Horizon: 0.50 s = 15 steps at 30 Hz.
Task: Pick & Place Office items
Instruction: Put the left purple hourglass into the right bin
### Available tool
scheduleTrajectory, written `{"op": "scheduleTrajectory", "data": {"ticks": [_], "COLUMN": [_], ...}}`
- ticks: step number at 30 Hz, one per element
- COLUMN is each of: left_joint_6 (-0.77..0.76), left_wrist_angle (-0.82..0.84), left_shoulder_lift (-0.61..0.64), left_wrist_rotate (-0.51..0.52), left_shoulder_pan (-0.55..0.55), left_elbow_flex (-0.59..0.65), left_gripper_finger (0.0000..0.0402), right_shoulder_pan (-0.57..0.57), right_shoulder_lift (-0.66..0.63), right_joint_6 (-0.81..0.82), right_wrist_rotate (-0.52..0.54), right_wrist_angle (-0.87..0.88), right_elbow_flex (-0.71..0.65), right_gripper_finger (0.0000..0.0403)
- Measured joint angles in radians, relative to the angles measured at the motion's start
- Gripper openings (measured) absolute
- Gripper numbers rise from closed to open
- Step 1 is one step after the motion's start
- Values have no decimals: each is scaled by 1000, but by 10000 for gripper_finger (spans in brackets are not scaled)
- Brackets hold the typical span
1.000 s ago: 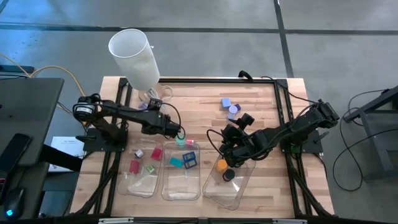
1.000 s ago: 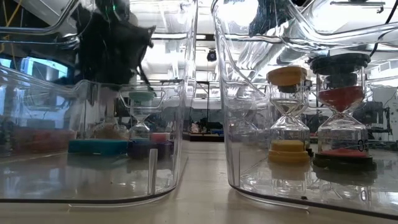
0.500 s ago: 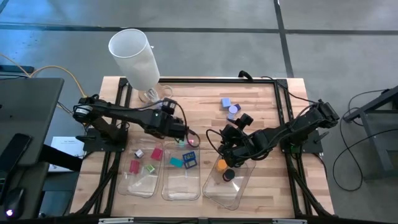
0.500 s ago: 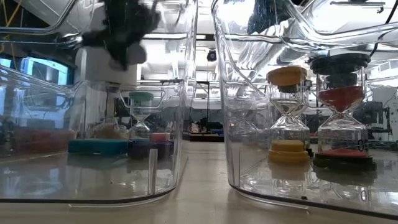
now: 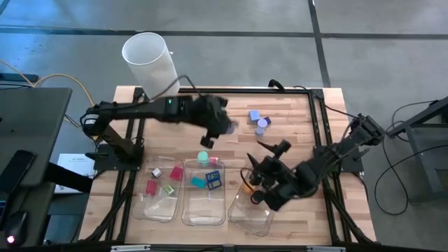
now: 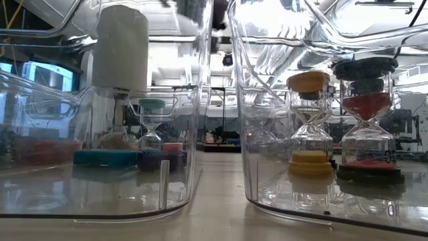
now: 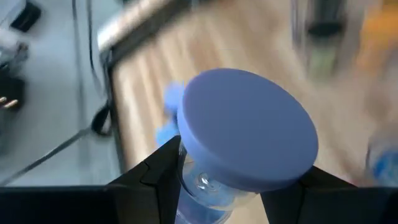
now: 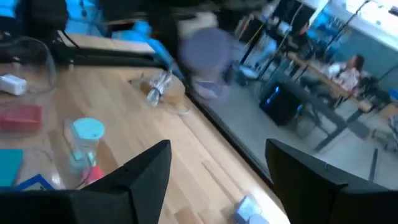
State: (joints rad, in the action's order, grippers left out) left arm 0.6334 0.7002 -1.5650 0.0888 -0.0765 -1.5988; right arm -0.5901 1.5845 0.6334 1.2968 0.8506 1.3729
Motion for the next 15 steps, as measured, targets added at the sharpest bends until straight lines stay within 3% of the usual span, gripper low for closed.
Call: {"op": "scheduleTrajectory", "data": {"ticks": [6,10,12,15], "left_joint_6": [-301,-512,-610,-723], "left_wrist_angle": [-228,-361,-432,-542], "left_shoulder_lift": [-3,-3,-3,-3], "left_wrist_rotate": [-495,-770,-849,-869], "left_shoulder_pan": [-146,-191,-190,-159], "left_elbow_flex": [0,6,7,7], "left_gripper_finger": [161,168,182,186], "right_shoulder_pan": [-67,-82,-86,-83], "right_shoulder_lift": [-1,-1,-1,8], "right_joint_6": [30,32,29,-13], "right_wrist_rotate": [11,13,5,-25], "right_wrist_angle": [12,13,12,-15], "right_elbow_flex": [0,0,0,0], "right_gripper_finger": [251,251,251,251]}}
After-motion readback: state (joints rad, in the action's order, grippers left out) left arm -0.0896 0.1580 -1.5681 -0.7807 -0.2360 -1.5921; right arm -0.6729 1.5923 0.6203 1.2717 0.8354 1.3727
